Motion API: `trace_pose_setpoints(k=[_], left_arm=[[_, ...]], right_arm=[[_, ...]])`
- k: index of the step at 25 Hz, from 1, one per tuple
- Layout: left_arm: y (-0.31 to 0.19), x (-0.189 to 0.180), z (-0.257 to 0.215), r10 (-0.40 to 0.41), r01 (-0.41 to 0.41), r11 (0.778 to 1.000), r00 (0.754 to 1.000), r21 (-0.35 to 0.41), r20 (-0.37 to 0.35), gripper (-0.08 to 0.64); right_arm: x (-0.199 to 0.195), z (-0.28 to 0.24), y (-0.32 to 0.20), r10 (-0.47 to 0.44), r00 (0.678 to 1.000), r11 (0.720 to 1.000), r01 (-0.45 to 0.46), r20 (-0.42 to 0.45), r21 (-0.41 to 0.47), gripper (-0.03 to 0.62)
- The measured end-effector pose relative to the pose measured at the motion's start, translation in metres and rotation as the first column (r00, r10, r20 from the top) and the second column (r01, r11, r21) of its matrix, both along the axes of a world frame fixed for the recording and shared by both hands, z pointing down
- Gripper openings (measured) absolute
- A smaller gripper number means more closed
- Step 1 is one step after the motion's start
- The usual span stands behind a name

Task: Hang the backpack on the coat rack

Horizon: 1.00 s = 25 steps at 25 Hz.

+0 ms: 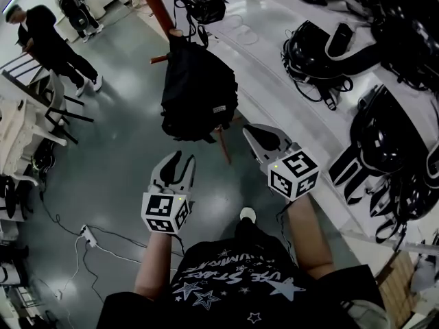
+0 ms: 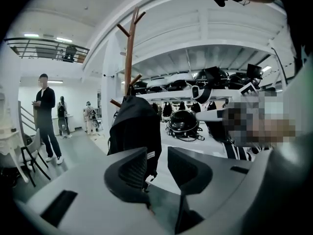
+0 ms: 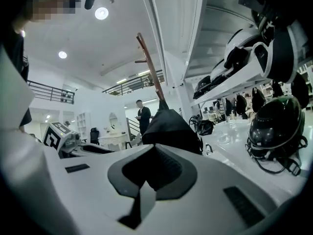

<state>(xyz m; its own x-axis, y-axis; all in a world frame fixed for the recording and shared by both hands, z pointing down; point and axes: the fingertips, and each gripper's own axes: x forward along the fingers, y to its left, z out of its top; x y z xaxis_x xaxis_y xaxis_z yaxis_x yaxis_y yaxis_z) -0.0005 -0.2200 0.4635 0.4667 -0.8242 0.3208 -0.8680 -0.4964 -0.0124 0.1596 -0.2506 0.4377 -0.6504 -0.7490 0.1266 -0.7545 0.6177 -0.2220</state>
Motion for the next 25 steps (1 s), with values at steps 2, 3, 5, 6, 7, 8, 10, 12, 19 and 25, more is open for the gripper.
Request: trace_pose_setpoints(k=[2,3,5,6,7,8,10,12,19,25], left_arm=[[0.012,-0.012,-0.003,0.010,-0.010,1.000,1.000,0.003,-0.010,0.098],[0.018,-0.018,-0.003,0.021,-0.021,1.000,1.000,0.001,-0.015,0.075],[0.034,-0.028,0.000,0.051,-0.052,0.999,0.999,-0.016,-0.018,0.051],[0.042,-0.032,0.003,0.066,-0.066,0.997,0.998,-0.026,-0.015,0.046],[0.051,-0.037,0.007,0.079,-0.079,0.996,0.997,-0.036,-0.008,0.043],[0.061,-0.041,0.011,0.089,-0.089,0.995,0.996,-0.043,0.000,0.041],[0.079,-0.049,0.018,0.104,-0.104,0.993,0.995,-0.056,0.004,0.040],[0.096,-0.058,0.020,0.110,-0.110,0.992,0.994,-0.057,-0.007,0.037],[0.145,-0.093,0.020,0.129,-0.130,0.991,0.991,-0.039,-0.025,0.032],[0.194,-0.123,0.035,0.163,-0.164,0.984,0.986,-0.069,-0.023,0.031]], right_arm=[[-0.011,0.001,0.010,0.025,1.000,1.000,-0.025,-0.001,-0.006,0.012],[-0.017,0.002,0.015,0.039,0.999,0.999,-0.039,-0.005,-0.007,0.012],[-0.029,0.004,0.026,0.067,0.998,0.998,-0.067,-0.013,-0.012,0.012],[-0.035,0.006,0.033,0.077,0.997,0.997,-0.077,-0.016,-0.020,0.012],[-0.041,0.008,0.040,0.084,0.996,0.996,-0.084,-0.019,-0.029,0.012],[-0.047,0.011,0.048,0.087,0.996,0.995,-0.088,-0.023,-0.037,0.011],[-0.056,0.014,0.066,0.094,0.995,0.994,-0.096,-0.035,-0.046,0.012],[-0.062,0.016,0.085,0.111,0.993,0.992,-0.113,-0.042,-0.051,0.012],[-0.084,0.025,0.144,0.178,0.983,0.981,-0.181,-0.048,-0.074,0.012],[-0.111,0.037,0.199,0.213,0.975,0.972,-0.218,-0.069,-0.089,0.011]])
